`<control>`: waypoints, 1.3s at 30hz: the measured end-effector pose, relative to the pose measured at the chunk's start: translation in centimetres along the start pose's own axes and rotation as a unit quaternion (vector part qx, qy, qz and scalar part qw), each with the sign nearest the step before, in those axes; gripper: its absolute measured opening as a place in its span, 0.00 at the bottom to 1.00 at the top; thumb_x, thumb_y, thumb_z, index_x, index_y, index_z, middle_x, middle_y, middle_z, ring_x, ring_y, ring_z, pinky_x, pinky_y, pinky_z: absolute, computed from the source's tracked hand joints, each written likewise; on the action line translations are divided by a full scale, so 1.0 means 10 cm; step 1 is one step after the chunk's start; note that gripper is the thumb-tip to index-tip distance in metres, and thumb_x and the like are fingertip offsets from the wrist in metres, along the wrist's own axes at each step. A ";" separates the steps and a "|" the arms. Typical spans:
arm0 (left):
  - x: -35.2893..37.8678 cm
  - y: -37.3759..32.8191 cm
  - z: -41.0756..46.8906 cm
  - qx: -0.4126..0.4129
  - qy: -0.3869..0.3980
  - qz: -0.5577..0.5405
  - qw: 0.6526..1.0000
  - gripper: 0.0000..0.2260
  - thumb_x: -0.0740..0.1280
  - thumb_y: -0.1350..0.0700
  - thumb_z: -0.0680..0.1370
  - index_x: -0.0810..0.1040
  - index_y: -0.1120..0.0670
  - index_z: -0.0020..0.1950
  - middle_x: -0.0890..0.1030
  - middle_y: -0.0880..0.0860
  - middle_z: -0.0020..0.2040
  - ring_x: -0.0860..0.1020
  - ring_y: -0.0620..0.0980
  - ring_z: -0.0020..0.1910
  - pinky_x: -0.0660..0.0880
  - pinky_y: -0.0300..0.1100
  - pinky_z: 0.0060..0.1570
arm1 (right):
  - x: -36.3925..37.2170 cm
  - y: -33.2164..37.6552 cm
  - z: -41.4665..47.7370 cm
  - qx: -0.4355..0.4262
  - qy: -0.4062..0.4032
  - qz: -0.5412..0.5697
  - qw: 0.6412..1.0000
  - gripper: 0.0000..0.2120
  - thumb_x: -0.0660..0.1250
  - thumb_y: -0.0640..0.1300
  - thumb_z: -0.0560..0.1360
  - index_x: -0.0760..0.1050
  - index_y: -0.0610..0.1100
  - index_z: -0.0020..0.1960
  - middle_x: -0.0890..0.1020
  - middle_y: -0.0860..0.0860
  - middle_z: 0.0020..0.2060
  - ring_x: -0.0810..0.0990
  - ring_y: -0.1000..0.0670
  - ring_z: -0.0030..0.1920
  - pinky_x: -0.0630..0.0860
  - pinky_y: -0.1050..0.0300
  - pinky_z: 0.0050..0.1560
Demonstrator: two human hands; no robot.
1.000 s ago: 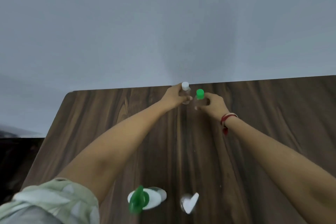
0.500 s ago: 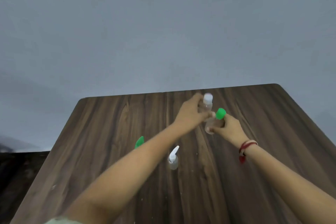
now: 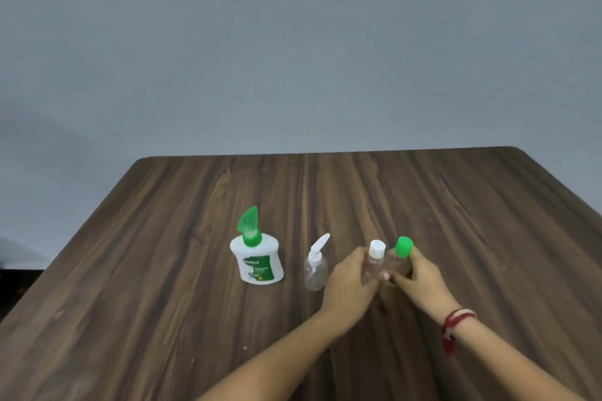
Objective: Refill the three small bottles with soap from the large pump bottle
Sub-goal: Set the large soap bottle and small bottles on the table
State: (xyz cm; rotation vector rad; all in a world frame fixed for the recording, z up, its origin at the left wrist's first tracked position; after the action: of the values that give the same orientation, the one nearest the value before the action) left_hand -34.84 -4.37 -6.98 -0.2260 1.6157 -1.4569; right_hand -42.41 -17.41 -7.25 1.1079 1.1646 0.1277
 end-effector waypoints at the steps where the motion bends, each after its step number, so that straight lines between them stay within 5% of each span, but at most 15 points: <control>1: 0.02 0.05 -0.02 0.007 -0.004 0.002 1.000 0.12 0.69 0.48 0.74 0.73 0.52 0.53 0.80 0.49 0.46 0.78 0.48 0.45 0.73 0.43 0.45 | 0.05 -0.03 0.00 -0.011 -0.005 -0.005 1.000 0.24 0.76 0.37 0.67 0.74 0.39 0.60 0.81 0.46 0.49 0.78 0.49 0.51 0.66 0.64 0.47; 11: 0.10 0.28 -0.06 0.033 -0.024 0.039 0.998 0.12 0.68 0.51 0.75 0.72 0.55 0.53 0.80 0.53 0.46 0.78 0.52 0.46 0.73 0.46 0.47 | 0.13 -0.12 -0.09 -0.071 -0.054 -0.037 0.995 0.23 0.77 0.43 0.65 0.70 0.40 0.53 0.79 0.48 0.45 0.77 0.46 0.46 0.68 0.57 0.41; 18: 0.15 0.35 -0.22 0.003 -0.042 0.024 0.999 0.18 0.72 0.54 0.73 0.74 0.57 0.59 0.81 0.57 0.54 0.79 0.56 0.54 0.74 0.48 0.55 | 0.17 -0.12 -0.37 -0.057 -0.075 -0.024 0.995 0.32 0.75 0.39 0.66 0.65 0.41 0.66 0.78 0.43 0.56 0.77 0.43 0.54 0.68 0.61 0.49; 22: 0.13 0.36 -0.39 -0.004 -0.071 0.023 0.997 0.19 0.74 0.55 0.70 0.73 0.60 0.57 0.80 0.57 0.54 0.78 0.55 0.53 0.73 0.45 0.51 | 0.18 -0.17 -0.48 -0.033 -0.059 0.021 0.997 0.45 0.76 0.36 0.65 0.54 0.43 0.75 0.78 0.43 0.51 0.76 0.47 0.48 0.70 0.60 0.51; 26: -0.05 0.41 -0.67 0.007 -0.113 0.018 0.993 0.19 0.74 0.55 0.71 0.74 0.58 0.58 0.77 0.50 0.52 0.75 0.50 0.51 0.67 0.38 0.46 | 0.08 -0.32 -0.63 0.007 -0.047 0.032 0.998 0.53 0.78 0.38 0.63 0.48 0.46 0.77 0.72 0.41 0.65 0.72 0.43 0.65 0.68 0.50 0.64; 30: -0.43 0.48 -0.99 0.031 -0.156 -0.012 0.987 0.18 0.75 0.57 0.71 0.76 0.57 0.59 0.79 0.51 0.54 0.79 0.49 0.53 0.74 0.38 0.54 | -0.15 -0.32 -0.90 -0.016 -0.157 0.044 0.986 0.42 0.76 0.39 0.65 0.59 0.44 0.74 0.68 0.40 0.66 0.70 0.42 0.66 0.67 0.49 0.67; 34: -0.93 0.56 -1.26 0.071 -0.240 0.000 0.968 0.11 0.73 0.56 0.72 0.76 0.52 0.51 0.78 0.49 0.50 0.77 0.47 0.50 0.73 0.38 0.49 | -0.16 0.09 -1.29 -0.149 -0.270 0.090 0.947 0.25 0.72 0.36 0.69 0.70 0.43 0.64 0.71 0.44 0.59 0.73 0.49 0.53 0.69 0.59 0.57; 39: -1.29 0.78 -1.27 0.063 -0.316 0.018 0.946 0.18 0.74 0.57 0.71 0.73 0.54 0.58 0.72 0.49 0.54 0.72 0.50 0.57 0.69 0.43 0.56 | 0.46 0.70 -1.47 -0.270 -0.143 0.145 0.941 0.17 0.71 0.36 0.70 0.73 0.47 0.55 0.73 0.54 0.47 0.73 0.60 0.43 0.70 0.73 0.45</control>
State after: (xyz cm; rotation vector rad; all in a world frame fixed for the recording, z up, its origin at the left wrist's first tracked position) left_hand -33.34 15.13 -8.85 -0.5291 0.9970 -1.2765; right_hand -48.76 -1.95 -4.60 0.7644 0.6397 0.4712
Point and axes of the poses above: each hand's wrist, its own z-axis towards the middle knuckle, its own x-axis out of the palm, y = z × x, the point moved 6 cm from there along z, towards the middle knuckle
